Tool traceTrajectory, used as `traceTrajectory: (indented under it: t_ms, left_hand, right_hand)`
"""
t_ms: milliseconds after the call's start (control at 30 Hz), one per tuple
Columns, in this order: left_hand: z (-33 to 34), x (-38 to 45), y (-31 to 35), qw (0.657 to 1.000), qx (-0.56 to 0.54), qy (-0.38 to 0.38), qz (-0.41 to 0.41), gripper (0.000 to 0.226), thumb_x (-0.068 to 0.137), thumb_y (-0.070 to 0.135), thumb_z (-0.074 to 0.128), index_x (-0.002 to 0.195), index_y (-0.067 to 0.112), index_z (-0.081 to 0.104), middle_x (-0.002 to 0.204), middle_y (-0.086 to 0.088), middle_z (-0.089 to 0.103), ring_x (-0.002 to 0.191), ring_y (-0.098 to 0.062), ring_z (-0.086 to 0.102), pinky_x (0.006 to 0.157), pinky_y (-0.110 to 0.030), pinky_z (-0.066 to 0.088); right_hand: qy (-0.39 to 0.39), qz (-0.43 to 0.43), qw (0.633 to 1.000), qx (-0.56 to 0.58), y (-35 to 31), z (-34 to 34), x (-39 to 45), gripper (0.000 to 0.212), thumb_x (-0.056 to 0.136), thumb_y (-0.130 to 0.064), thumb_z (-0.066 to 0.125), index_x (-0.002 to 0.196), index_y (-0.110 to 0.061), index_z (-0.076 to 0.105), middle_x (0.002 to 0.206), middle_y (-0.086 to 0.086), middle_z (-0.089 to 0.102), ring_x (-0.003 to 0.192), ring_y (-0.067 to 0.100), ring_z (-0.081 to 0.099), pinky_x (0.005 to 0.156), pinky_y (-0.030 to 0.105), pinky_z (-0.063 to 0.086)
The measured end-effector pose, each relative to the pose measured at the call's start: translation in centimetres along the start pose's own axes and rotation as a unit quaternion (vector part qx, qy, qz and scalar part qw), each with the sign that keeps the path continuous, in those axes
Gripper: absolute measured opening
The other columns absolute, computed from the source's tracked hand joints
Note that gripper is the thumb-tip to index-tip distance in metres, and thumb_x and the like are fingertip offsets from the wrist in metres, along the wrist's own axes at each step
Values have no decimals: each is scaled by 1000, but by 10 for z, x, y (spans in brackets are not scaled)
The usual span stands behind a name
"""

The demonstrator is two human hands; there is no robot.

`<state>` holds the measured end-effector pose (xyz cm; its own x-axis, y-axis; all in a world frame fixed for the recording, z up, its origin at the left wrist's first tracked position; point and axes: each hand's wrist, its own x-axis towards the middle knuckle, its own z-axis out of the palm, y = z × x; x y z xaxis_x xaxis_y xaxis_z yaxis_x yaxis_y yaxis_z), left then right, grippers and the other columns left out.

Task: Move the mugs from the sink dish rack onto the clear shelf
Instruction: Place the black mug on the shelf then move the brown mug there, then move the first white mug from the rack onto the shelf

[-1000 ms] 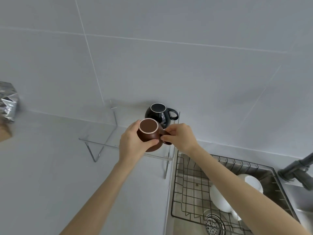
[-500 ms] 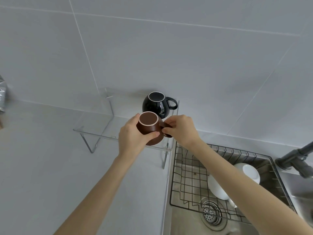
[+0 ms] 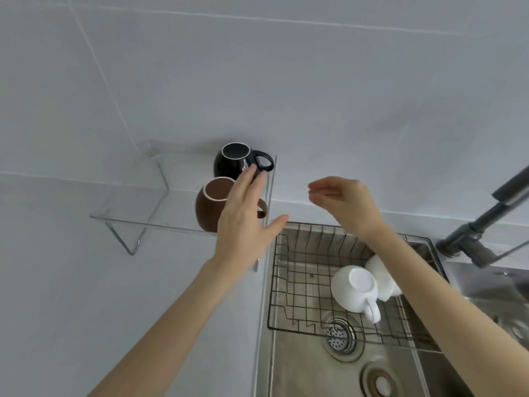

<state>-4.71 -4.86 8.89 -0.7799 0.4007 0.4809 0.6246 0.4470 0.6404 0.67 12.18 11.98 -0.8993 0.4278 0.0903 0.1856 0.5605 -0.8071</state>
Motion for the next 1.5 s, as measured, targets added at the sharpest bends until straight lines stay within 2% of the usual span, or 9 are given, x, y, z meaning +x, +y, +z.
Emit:
traceTrajectory:
  t_ms: [67,167,267,467,567,733,1100,1233,1500]
  left_hand:
    - [22,-12,17,995,-40,-81,43,69,71,42,63,131,12,44,142,-8,45,133,-20,41,107,-32,34]
    - [65,-32,33,961,-91,-260,11,68,74,40,67,133,18,41,143,-2,45,131,-15,41,110,-32,34]
    - [116,-48,25,916,-90,-386,-52,71,74,36,70,134,17,38,143,-2,44,131,-17,40,110,-33,32]
    - [185,-65,9,877,-77,-459,-119,82,66,19,77,136,16,34,143,-4,41,133,-21,35,108,-36,27]
    - [206,-68,2,866,-66,-478,-132,95,63,18,79,140,16,25,150,-5,31,138,-21,26,113,-35,21]
    - [219,-63,-3,874,-82,-455,-148,93,58,16,83,137,16,34,140,-6,46,129,-21,41,101,-26,29]
    - [203,-55,7,894,-67,-412,-163,100,52,23,86,137,15,35,134,-8,54,123,-23,50,106,-39,40]
    - [162,-28,32,928,-56,-345,-127,96,52,28,85,135,16,40,125,-6,62,114,-24,57,99,-38,45]
    - [21,47,63,979,-67,-179,-76,80,44,30,87,117,17,56,112,-9,67,103,-26,61,93,-43,49]
  right_hand:
    - [8,50,999,-7,29,-23,-15,17,82,-11,64,97,-13,70,85,2,70,72,0,64,71,3,48]
    - [8,121,992,-39,80,-40,-43,16,82,-12,65,96,-10,71,89,6,71,80,14,64,83,28,51]
    - [-3,202,976,-80,131,-38,-74,22,82,-16,65,101,-6,70,99,11,72,88,18,63,80,25,43]
    - [-35,311,939,-139,194,-10,-110,38,76,-29,68,92,5,68,90,21,73,82,28,66,79,43,54]
    - [-18,308,943,-127,204,-1,-113,34,77,-29,67,88,3,67,85,19,71,73,21,57,65,35,45]
    - [24,282,954,-97,213,7,-111,19,83,-24,63,70,-12,55,67,4,60,63,16,51,48,14,32]
    - [68,268,961,-5,196,-9,-111,16,83,-19,65,91,-6,68,80,6,71,79,18,66,61,15,45]
    - [64,199,978,7,153,-36,-94,17,83,-17,65,97,-7,69,79,-2,67,73,3,62,68,13,52]
    - [75,37,996,36,19,-56,-42,11,79,-20,70,87,-13,72,71,-9,69,58,-15,59,55,-3,43]
